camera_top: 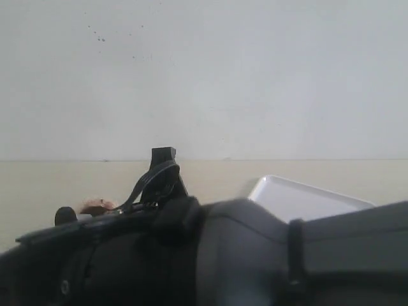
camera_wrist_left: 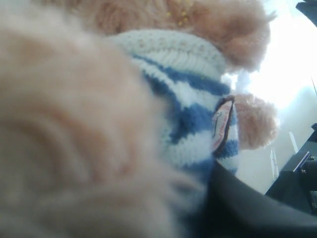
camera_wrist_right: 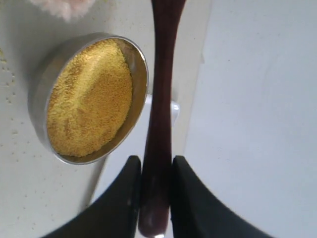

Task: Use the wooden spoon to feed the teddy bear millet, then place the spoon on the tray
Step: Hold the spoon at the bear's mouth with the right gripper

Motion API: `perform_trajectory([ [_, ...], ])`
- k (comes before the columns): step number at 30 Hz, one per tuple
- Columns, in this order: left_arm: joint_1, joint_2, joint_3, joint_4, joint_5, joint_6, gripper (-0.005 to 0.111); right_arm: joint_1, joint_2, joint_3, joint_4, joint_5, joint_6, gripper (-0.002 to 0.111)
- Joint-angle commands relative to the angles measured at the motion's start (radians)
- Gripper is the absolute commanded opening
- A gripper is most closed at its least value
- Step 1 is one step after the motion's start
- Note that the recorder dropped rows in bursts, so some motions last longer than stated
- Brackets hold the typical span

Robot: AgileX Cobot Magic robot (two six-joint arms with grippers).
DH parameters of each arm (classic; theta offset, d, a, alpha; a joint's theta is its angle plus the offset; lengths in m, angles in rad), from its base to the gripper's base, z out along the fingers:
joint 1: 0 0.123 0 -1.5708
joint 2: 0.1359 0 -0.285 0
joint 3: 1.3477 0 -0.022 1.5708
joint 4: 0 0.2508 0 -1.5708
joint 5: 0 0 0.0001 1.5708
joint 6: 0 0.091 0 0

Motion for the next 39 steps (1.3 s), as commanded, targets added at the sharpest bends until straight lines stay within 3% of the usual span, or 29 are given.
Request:
perform_trajectory([
  [1, 0.003, -0.011, 0.001, -0.014, 0.017, 0.006, 0.004, 0.033, -0.002, 0.060, -0.098, 0.003, 0.055, 0.000],
  [39, 0.003, -0.011, 0.001, -0.014, 0.021, 0.006, 0.004, 0.058, -0.032, 0.070, -0.249, 0.003, 0.174, 0.000],
])
